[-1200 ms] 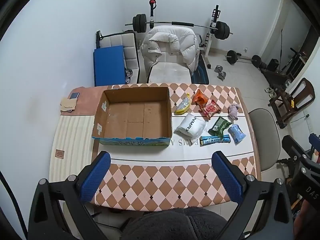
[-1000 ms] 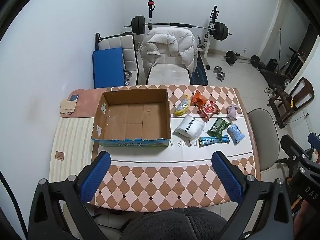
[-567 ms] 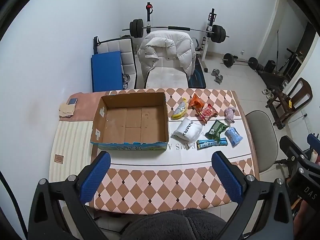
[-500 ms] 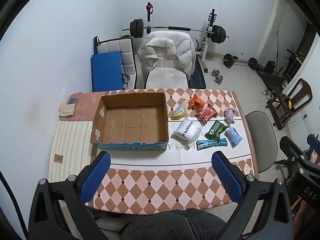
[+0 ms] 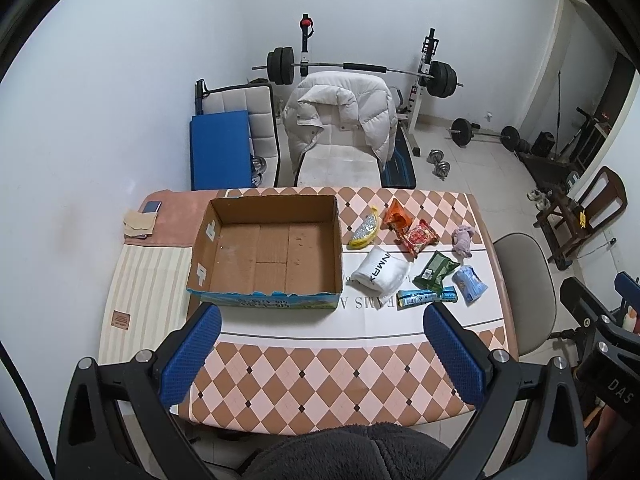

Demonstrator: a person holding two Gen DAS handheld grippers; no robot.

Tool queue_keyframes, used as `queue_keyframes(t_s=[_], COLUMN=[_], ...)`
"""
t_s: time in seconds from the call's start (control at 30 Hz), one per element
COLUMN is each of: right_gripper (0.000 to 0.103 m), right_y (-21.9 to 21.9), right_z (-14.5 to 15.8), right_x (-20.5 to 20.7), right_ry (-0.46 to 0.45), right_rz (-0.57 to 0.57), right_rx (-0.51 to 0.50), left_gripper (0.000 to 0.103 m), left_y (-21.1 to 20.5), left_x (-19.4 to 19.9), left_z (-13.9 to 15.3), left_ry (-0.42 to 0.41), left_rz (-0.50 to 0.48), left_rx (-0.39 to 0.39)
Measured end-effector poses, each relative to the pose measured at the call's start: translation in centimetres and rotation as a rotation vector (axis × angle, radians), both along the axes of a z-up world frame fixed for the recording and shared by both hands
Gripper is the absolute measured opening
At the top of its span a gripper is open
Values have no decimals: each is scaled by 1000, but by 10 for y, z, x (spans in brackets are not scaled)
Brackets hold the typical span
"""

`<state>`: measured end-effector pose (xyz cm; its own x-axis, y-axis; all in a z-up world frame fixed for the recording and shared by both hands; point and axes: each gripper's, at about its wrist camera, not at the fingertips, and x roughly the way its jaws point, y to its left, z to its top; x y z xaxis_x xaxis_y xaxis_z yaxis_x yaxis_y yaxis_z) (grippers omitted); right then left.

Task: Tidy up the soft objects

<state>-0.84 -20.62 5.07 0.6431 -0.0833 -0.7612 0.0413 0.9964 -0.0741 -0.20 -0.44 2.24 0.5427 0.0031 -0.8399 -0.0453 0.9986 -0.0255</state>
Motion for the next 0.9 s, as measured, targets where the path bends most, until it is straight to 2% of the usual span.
queue_keyframes(t_s=[0.9], right_gripper=[103], right_y=[4], right_z=[13], right_x=[-6], right_ry=[-16], right_rz=[-1], right_rx=[2], left_gripper=[103], left_y=[4], left_x=[-3], left_z=[7], left_ry=[-13], left_rz=[-3], left_rx=[-2])
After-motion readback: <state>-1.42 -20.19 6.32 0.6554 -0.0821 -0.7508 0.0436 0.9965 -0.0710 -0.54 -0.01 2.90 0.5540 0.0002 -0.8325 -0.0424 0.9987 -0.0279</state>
